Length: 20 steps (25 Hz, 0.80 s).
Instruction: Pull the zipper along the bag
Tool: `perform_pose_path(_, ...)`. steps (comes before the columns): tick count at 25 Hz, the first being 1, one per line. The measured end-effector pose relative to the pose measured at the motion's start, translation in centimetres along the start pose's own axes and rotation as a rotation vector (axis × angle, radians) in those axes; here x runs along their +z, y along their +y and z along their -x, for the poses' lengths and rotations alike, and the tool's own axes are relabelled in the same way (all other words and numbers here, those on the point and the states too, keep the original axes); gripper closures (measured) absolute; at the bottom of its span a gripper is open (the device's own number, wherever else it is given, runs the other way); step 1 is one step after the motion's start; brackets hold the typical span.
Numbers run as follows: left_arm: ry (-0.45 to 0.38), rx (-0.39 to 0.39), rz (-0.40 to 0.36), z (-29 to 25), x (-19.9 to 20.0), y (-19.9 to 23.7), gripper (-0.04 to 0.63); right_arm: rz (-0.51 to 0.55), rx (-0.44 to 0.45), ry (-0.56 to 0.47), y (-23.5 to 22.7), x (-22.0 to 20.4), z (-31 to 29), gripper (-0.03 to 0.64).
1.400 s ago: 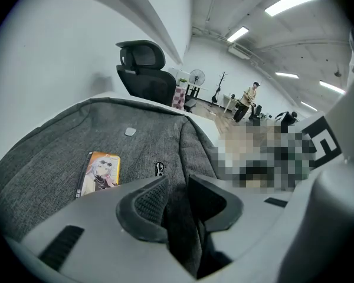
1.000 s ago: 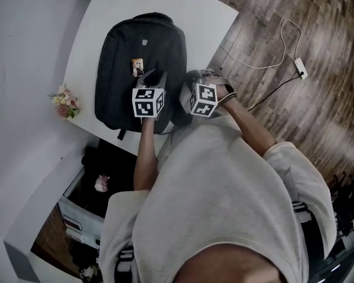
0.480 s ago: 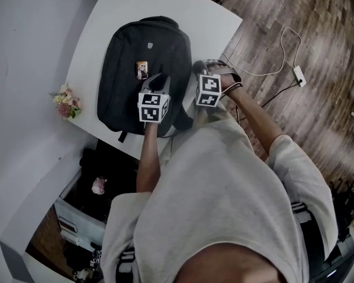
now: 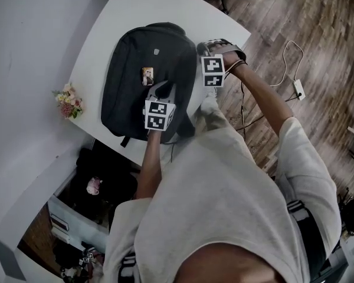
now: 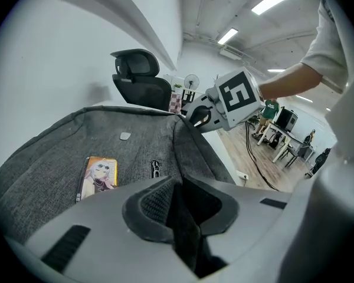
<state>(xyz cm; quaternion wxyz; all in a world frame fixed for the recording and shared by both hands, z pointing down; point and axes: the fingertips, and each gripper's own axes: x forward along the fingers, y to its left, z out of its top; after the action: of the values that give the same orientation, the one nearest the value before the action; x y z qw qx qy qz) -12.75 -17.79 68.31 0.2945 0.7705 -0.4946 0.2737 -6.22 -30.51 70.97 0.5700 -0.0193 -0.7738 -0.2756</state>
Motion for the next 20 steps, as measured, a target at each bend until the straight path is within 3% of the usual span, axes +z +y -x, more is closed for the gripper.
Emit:
perform_pose_path(11, -0.024, 0.038, 0.015, -0.4, 0.7, 0.6, 0.557, 0.170, 0.008, 0.011, -5.1, 1.6, -2.4, 0.583)
perform_pose_path(20, -0.020, 0.065, 0.021, -0.7, 0.7, 1.3, 0.571, 0.372, -0.027, 0.009, -8.6, 4.2, -4.1, 0.591)
